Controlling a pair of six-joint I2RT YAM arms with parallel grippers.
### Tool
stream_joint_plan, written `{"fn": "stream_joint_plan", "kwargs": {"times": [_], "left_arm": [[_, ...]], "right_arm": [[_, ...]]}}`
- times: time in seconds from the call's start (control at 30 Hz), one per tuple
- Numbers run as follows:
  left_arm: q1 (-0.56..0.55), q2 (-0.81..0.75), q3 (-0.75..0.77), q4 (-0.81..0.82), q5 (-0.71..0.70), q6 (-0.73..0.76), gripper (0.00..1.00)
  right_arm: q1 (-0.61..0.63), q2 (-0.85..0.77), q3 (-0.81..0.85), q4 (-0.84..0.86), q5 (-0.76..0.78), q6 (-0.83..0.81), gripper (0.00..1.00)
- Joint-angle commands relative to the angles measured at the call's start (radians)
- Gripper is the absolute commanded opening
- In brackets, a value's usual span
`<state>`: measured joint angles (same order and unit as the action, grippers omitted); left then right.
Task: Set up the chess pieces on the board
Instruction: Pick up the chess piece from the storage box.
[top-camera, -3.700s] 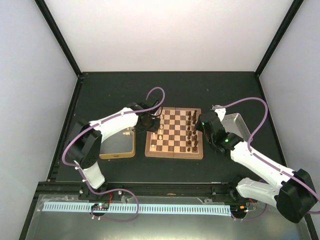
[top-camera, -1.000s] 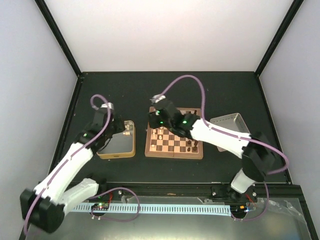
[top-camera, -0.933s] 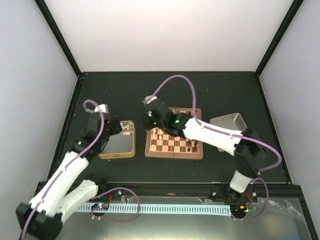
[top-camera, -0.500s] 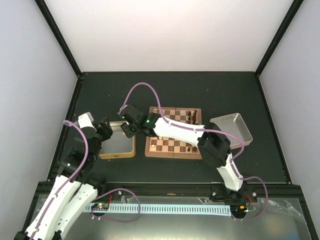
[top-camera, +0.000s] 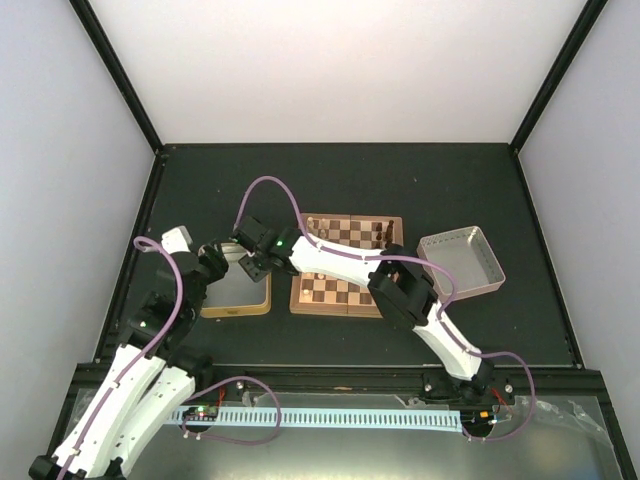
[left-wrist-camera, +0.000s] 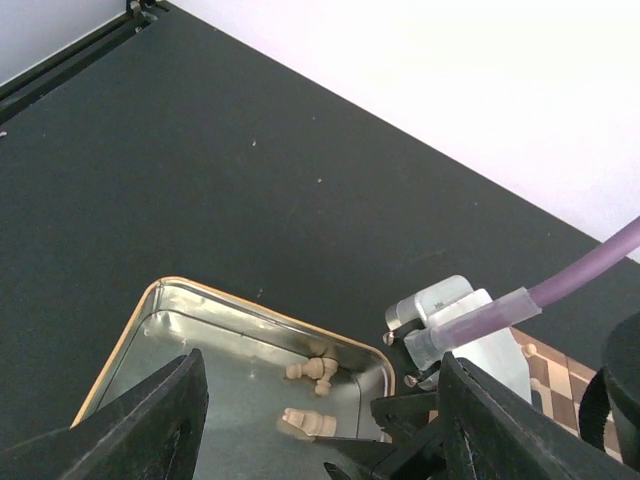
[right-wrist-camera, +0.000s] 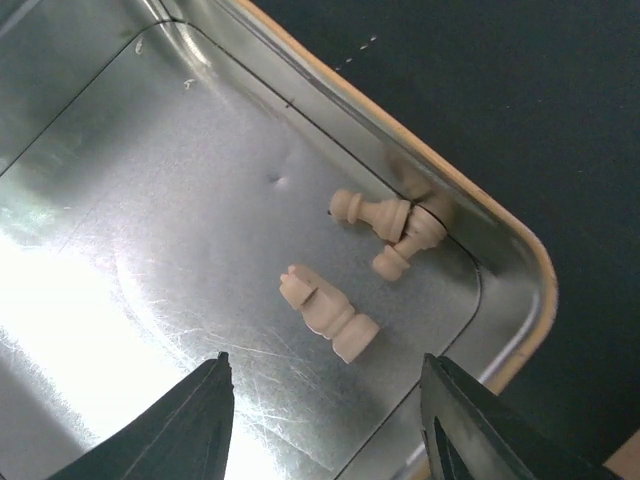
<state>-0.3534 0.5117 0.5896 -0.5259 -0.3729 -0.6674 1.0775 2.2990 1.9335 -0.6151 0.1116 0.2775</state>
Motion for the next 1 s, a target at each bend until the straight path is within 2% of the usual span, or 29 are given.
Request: {"fn": "stream_joint_plan", "kwargs": {"times": [0.0,0.43,0.73,0.83,0.9,0.97], "left_arm": [[0.007,0.005,-0.006,0.0,-0.008,-0.016,0.65],[0.007,0.004,-0.01,-0.005,-0.014,-0.024,0.64],[0.008,0.009,-0.011,-0.005,-0.012,-0.023,0.64],[0.008,0.013,-0.014,-0.005,-0.011,-0.027,0.64],[0.008,0.016,-0.018,-0.002,-0.008,-0.027,0.64],[0.008,0.019,-0.019,0.0,-0.006,-0.029,0.64]], "right_arm": [[0.002,0.036,0.049,-0.054,0.012,-0.023,0.53],[0.002,0.094,0.109,-0.116,0.025,-0.032,0.51],[0.002,0.075,0.118,-0.187,0.009,-0.043,0.49],[0.002,0.063,0.124,-0.195,0.012,-0.037,0.46],[0.002,0.059,0.126,-0.188,0.009,-0.037,0.37],[0.001,0.069,0.138,-0.19,0.007,-0.04,0.34]]}}
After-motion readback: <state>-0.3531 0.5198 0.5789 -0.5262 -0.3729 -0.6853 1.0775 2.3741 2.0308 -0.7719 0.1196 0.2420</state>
